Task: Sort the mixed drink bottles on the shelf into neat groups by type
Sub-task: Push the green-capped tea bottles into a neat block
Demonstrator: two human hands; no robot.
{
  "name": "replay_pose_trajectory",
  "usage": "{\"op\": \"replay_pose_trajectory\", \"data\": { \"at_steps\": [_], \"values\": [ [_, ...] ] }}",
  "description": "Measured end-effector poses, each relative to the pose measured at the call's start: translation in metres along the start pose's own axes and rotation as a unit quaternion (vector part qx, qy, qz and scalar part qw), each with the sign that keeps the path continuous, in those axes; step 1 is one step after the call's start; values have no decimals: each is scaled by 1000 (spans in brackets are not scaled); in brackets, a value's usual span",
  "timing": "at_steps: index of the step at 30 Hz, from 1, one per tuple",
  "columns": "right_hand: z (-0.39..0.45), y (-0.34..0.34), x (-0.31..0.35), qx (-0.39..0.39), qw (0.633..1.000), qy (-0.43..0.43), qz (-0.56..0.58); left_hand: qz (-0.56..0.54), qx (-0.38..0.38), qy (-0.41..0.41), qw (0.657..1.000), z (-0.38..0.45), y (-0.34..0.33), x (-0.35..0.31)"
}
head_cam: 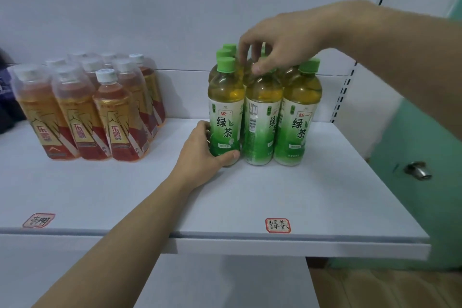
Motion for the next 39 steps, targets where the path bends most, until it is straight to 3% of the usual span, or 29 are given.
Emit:
{"op": "replay_pose_trajectory", "data": {
  "at_steps": [21,32,36,39],
  "values": [
    [-11,-17,-17,-141,989,-35,-18,13,-9,-16,1000,5,-2,7],
    [-19,-18,-14,-155,987,-26,16,10,-12,-20,1000,4,-1,5],
    [-43,-3,-24,-242,970,2,24,1,-3,-16,1000,4,-1,6],
    [-63,3,-53,-227,970,-72,42,-3,-2,-12,1000,4,-1,6]
  ]
}}
Point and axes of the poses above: each hand's wrist, its own z-axis towards the middle knuckle, its own y-axis out of the back of the hand, x = y × z, the point moved 6 cm from there along z, towards the middle knuckle, and after that the axes turned 11 degrees about z, right-handed, at the moved point
